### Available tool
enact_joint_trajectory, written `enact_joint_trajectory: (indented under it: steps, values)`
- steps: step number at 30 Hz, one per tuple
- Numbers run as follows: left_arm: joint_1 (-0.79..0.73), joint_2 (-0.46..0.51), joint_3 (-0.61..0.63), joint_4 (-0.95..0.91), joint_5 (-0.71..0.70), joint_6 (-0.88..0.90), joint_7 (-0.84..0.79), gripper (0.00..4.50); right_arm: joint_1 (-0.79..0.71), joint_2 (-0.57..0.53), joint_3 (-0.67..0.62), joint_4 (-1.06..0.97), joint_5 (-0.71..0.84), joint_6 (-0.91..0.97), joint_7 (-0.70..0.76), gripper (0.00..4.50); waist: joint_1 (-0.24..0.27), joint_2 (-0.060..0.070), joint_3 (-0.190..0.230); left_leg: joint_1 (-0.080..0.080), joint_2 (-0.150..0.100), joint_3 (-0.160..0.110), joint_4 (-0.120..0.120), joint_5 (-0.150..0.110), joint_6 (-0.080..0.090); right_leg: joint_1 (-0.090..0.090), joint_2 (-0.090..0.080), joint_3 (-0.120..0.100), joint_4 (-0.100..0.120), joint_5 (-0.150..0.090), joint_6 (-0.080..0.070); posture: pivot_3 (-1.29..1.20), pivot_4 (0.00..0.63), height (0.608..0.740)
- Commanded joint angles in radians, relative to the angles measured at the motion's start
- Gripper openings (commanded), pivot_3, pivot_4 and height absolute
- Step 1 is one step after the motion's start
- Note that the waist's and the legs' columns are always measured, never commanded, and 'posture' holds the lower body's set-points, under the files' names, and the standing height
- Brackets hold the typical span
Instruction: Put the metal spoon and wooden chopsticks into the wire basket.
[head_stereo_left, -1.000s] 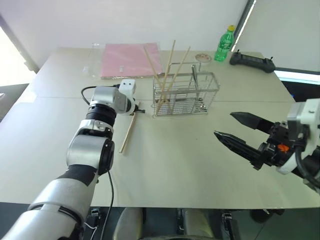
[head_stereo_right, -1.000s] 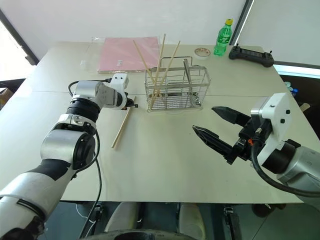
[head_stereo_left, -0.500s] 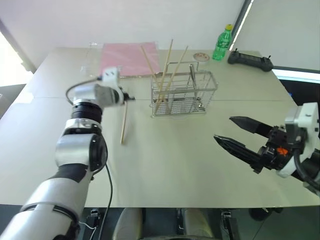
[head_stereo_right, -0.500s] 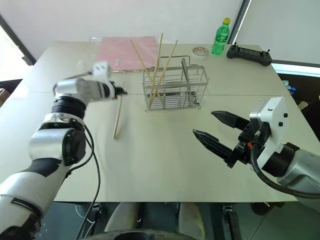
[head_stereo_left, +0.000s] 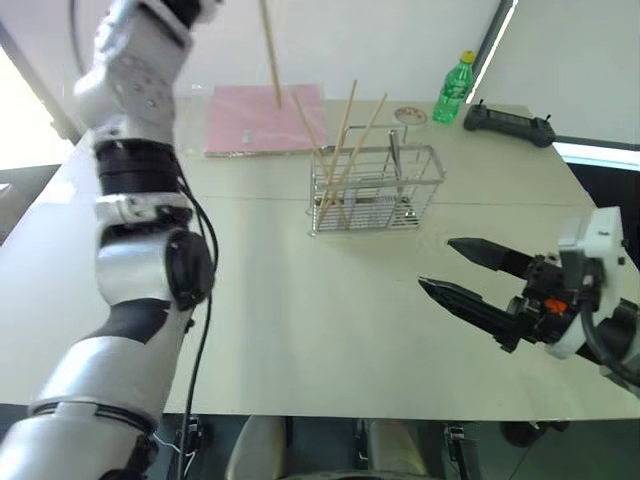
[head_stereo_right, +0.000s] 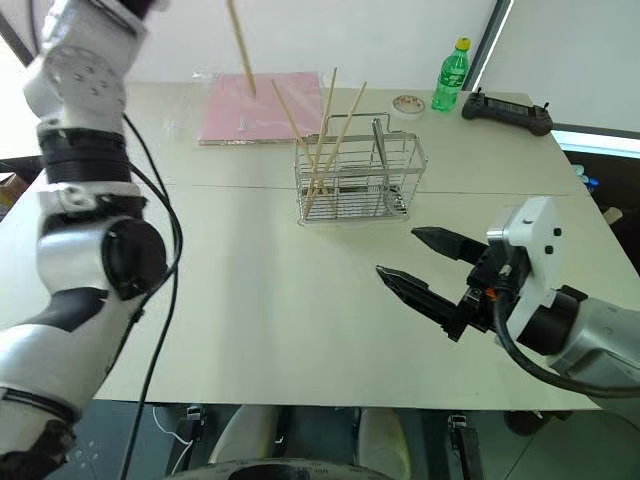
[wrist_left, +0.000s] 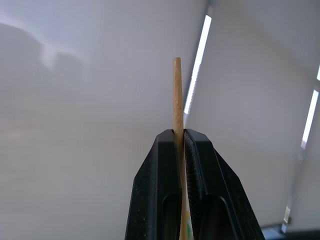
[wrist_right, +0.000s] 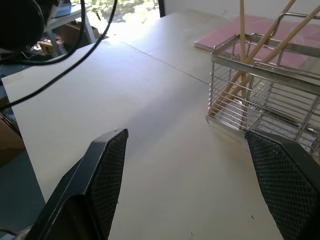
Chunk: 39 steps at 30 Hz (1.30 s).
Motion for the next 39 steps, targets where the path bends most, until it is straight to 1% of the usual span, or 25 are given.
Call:
enact_joint_trajectory:
  steps: [1, 3, 7, 11, 14, 19, 20, 21, 24, 26, 27, 30, 31, 33, 34, 37, 39]
  values:
    - [0.050, -0.037, -0.058, -0.084, -0.009, 0.036, -0.015, 0.12, -0.024, -0.006, 0.003, -0.012, -0.001, -0.022, -0.015, 3.84, -0.005, 0.000, 0.000, 0.000, 0.000, 0.000, 0.000, 0.000, 0.000, 0.000, 0.000, 0.000, 0.000, 0.000, 0.000, 0.00, 0.150, 0.721]
    - [0.094, -0.060, -0.096, -0.113, 0.005, 0.029, -0.023, 0.12, -0.033, -0.005, 0.006, -0.015, 0.007, -0.026, -0.030, 3.84, -0.011, 0.000, 0.000, 0.001, 0.002, 0.001, -0.001, 0.000, 0.000, -0.002, 0.001, 0.000, 0.001, 0.000, 0.000, 0.00, 0.150, 0.721]
    - [0.169, -0.087, -0.171, -0.131, 0.071, -0.066, -0.042, 0.12, -0.047, -0.010, -0.003, -0.018, 0.040, -0.035, -0.056, 3.84, -0.008, 0.000, 0.000, 0.001, 0.004, 0.000, -0.002, 0.000, 0.001, -0.004, 0.005, 0.000, 0.003, 0.000, -0.001, 0.00, 0.150, 0.721]
    - [0.210, -0.117, -0.190, -0.111, 0.095, -0.112, -0.030, 0.12, -0.042, -0.017, -0.018, -0.024, 0.082, -0.034, -0.061, 3.84, -0.001, 0.001, 0.000, 0.000, 0.004, -0.001, -0.001, 0.000, 0.001, -0.004, 0.006, 0.000, 0.004, 0.000, -0.001, 0.00, 0.150, 0.721]
    - [0.244, -0.140, -0.199, -0.120, 0.092, -0.111, -0.027, 1.14, -0.040, -0.025, -0.025, -0.028, 0.101, -0.033, -0.058, 3.84, 0.001, 0.000, 0.000, 0.000, 0.004, -0.001, 0.000, 0.000, 0.001, -0.002, 0.005, 0.000, 0.003, 0.000, -0.001, 0.00, 0.150, 0.721]
    - [0.264, -0.155, -0.190, -0.153, 0.067, -0.073, -0.018, 3.56, -0.048, -0.031, -0.025, -0.020, 0.116, -0.035, -0.067, 3.84, 0.000, 0.000, 0.000, 0.000, 0.004, -0.001, 0.001, 0.000, 0.001, -0.002, 0.005, 0.001, 0.002, 0.000, -0.001, 0.00, 0.150, 0.721]
    - [0.260, -0.152, -0.180, -0.164, 0.051, -0.052, -0.015, 4.20, -0.049, -0.030, -0.024, -0.017, 0.112, -0.035, -0.064, 3.84, 0.000, 0.000, 0.000, 0.000, 0.004, -0.001, 0.000, 0.000, 0.001, -0.002, 0.005, 0.001, 0.002, 0.000, -0.001, 0.00, 0.150, 0.721]
    - [0.248, -0.145, -0.164, -0.169, 0.029, -0.024, -0.013, 4.46, -0.054, -0.030, -0.019, -0.011, 0.105, -0.035, -0.062, 3.84, -0.001, 0.000, 0.000, 0.000, 0.004, -0.001, 0.000, 0.000, 0.001, -0.002, 0.005, 0.001, 0.003, 0.000, -0.001, 0.00, 0.150, 0.721]
    - [0.205, -0.107, -0.129, -0.171, -0.013, 0.042, -0.011, 4.46, -0.067, -0.031, -0.008, 0.001, 0.089, -0.035, -0.059, 3.84, -0.003, 0.000, 0.000, 0.000, 0.004, -0.001, 0.000, 0.000, 0.001, -0.003, 0.006, 0.001, 0.003, 0.000, -0.001, 0.00, 0.150, 0.721]
    - [0.168, -0.052, -0.112, -0.163, -0.030, 0.079, -0.036, 4.46, -0.075, -0.030, -0.006, 0.007, 0.084, -0.032, -0.056, 3.84, -0.003, 0.001, 0.000, 0.000, 0.004, -0.001, 0.000, 0.000, 0.001, -0.003, 0.006, 0.001, 0.004, 0.000, -0.001, 0.00, 0.150, 0.721]
    - [0.147, -0.003, -0.111, -0.154, -0.032, 0.100, -0.069, 4.46, -0.077, -0.029, -0.005, 0.010, 0.079, -0.031, -0.053, 3.84, -0.004, 0.000, 0.000, 0.000, 0.004, -0.001, 0.000, 0.000, 0.001, -0.003, 0.006, 0.001, 0.004, 0.000, -0.001, 0.00, 0.150, 0.721]
    - [0.125, 0.158, -0.161, -0.126, 0.032, 0.076, -0.202, 4.46, -0.076, -0.025, -0.014, 0.021, 0.068, -0.027, -0.038, 3.84, -0.010, 0.001, 0.000, 0.001, 0.004, -0.001, -0.001, 0.000, 0.001, -0.004, 0.007, 0.001, 0.005, 0.000, -0.001, 0.00, 0.150, 0.721]
    - [0.130, 0.219, -0.187, -0.123, 0.043, 0.090, -0.275, 4.46, -0.072, -0.023, -0.020, 0.027, 0.062, -0.025, -0.031, 3.84, -0.010, 0.002, -0.001, 0.001, 0.004, -0.001, -0.001, 0.000, 0.001, -0.004, 0.007, 0.001, 0.005, 0.000, -0.001, 0.00, 0.150, 0.721]
    - [0.151, 0.311, -0.228, -0.123, 0.067, 0.073, -0.398, 4.46, -0.060, -0.020, -0.033, 0.037, 0.040, -0.020, -0.011, 3.84, -0.010, 0.002, -0.001, 0.001, 0.004, -0.001, -0.002, 0.000, 0.001, -0.004, 0.006, 0.001, 0.005, 0.000, -0.002, 0.00, 0.150, 0.721]
    - [0.174, 0.376, -0.263, -0.118, 0.097, 0.051, -0.478, 4.46, -0.051, -0.018, -0.047, 0.049, 0.024, -0.016, 0.003, 3.84, -0.006, 0.002, -0.001, 0.001, 0.004, -0.001, -0.002, 0.000, 0.001, -0.004, 0.006, 0.001, 0.005, 0.000, -0.002, 0.00, 0.150, 0.721]
    - [0.280, 0.568, -0.348, -0.148, 0.160, -0.050, -0.749, 4.46, -0.028, -0.019, -0.102, 0.095, -0.022, -0.003, 0.050, 3.84, -0.005, 0.004, -0.002, 0.001, 0.004, 0.000, -0.002, 0.000, 0.001, -0.004, 0.005, 0.001, 0.005, -0.001, -0.002, 0.00, 0.150, 0.721]
    - [0.338, 0.653, -0.368, -0.178, 0.165, -0.092, -0.874, 4.46, -0.022, -0.022, -0.132, 0.132, -0.051, 0.002, 0.077, 3.84, -0.005, 0.004, -0.001, 0.001, 0.006, 0.001, -0.002, 0.000, 0.001, -0.005, 0.005, 0.001, 0.004, -0.001, -0.003, 0.00, 0.150, 0.721]
